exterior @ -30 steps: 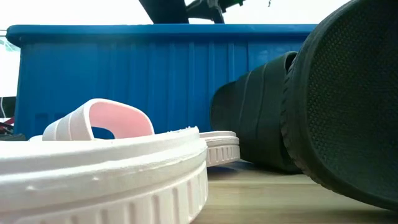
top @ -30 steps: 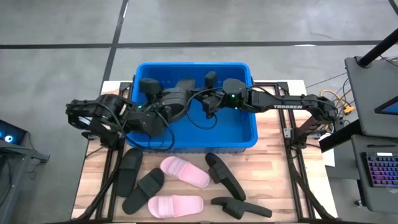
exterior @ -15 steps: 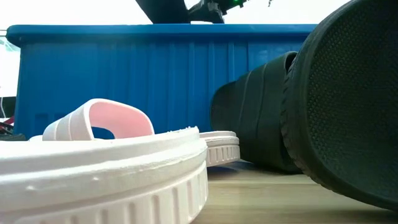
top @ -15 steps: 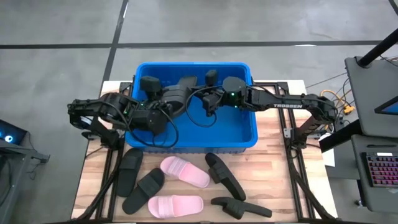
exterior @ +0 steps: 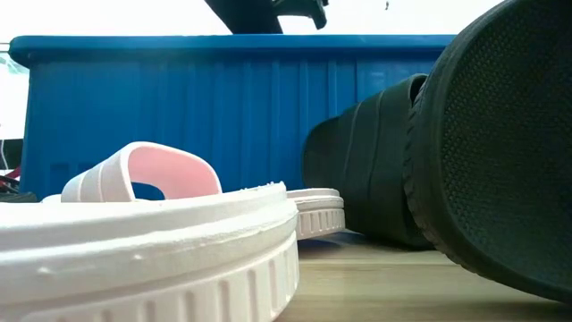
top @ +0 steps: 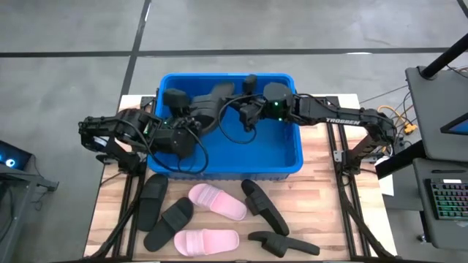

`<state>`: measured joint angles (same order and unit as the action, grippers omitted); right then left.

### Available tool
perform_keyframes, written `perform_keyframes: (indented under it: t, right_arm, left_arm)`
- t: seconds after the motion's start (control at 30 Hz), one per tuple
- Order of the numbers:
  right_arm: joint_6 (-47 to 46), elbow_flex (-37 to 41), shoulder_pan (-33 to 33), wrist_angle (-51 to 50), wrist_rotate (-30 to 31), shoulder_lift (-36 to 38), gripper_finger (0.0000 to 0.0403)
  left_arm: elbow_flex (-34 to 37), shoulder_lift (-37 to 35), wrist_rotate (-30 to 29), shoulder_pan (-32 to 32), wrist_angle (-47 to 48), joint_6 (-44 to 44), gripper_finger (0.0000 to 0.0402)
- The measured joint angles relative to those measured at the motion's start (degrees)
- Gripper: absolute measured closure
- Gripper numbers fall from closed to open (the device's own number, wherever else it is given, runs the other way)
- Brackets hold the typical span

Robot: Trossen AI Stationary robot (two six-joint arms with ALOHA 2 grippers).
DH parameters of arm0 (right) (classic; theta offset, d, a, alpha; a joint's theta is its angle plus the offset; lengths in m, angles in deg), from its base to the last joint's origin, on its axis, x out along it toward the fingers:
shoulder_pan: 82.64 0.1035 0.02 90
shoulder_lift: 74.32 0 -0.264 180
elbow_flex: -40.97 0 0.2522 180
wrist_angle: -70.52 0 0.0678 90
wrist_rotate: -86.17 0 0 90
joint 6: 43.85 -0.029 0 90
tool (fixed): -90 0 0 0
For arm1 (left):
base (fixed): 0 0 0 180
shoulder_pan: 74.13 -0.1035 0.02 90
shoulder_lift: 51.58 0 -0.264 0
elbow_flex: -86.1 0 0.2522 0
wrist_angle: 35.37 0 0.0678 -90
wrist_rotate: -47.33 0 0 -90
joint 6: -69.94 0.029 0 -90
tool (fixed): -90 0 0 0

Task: Pick and place slides into bin
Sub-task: Stack the black slide on top of the black slide into the blue container

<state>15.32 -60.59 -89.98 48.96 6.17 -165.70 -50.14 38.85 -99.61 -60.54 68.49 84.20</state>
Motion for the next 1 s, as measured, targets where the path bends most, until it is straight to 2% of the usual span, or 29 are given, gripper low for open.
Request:
perform_keyframes:
  t: [0.17, 0.5, 0.87, 1.0]
  right_arm:
    - [-1.8, -1.9, 0.2, -4.4, -0.3, 0.0, 0.0349]
    - [-2.3, -3.5, 0.3, -6.0, -0.3, 0.1, 0.0349]
    - [-2.3, -3.6, 0.3, -8.2, 0.0, 0.1, 0.0349]
    - [-2.2, -3.6, 0.3, -7.7, 4.9, -0.1, 0.0336]
  left_arm:
    - [-0.1, -0.1, -3.0, 0.0, 0.0, 0.0, 0.0294]
    - [0.0, -0.1, -3.6, 0.0, 0.0, 0.1, 0.0395]
    - [-0.1, 0.0, -3.7, -0.1, -0.1, 1.7, 0.0401]
    - [-0.2, 0.0, -4.9, -0.2, -0.3, 2.6, 0.0401]
